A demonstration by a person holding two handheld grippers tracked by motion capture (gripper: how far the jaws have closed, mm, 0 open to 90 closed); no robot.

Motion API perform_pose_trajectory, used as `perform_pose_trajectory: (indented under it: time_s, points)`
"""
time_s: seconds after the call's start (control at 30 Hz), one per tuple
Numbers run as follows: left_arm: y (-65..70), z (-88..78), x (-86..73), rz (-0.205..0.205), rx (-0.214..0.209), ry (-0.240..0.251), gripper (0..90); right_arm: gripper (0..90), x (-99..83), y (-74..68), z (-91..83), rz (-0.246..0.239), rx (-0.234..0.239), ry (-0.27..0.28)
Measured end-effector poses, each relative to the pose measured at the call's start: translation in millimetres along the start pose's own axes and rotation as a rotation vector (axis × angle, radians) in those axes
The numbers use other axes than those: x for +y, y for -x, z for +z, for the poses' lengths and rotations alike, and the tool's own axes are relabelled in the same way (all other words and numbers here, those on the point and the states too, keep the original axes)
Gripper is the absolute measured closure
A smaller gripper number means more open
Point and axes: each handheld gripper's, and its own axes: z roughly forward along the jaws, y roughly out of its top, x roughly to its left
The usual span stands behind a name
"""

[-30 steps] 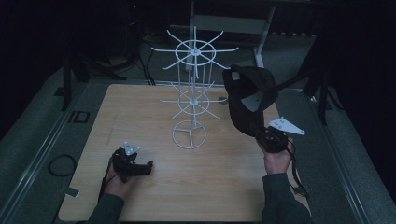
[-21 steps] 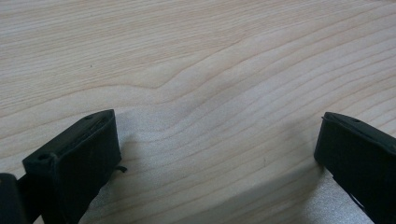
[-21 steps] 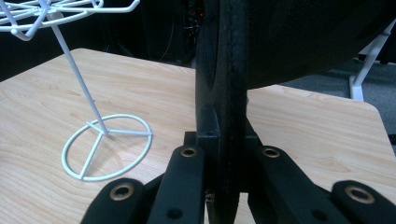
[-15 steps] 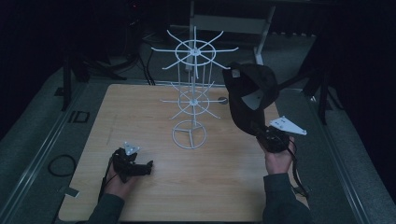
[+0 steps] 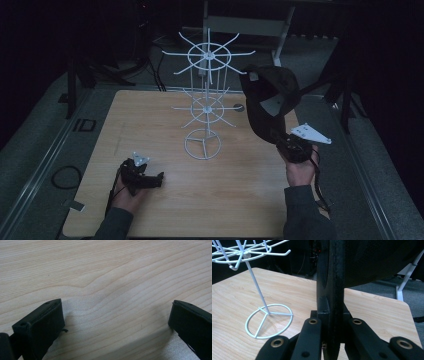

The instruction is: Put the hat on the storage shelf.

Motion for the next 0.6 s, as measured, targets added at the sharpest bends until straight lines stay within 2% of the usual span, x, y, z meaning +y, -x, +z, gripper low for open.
perform_pose_trajectory:
  time_s: [0.6]
  points:
    - [-0.1, 0.0, 0.1, 0.002, 0.000, -0.001, 0.2, 86.5, 4.6, -2.7, -7.8, 0.002, 0.000, 0.025]
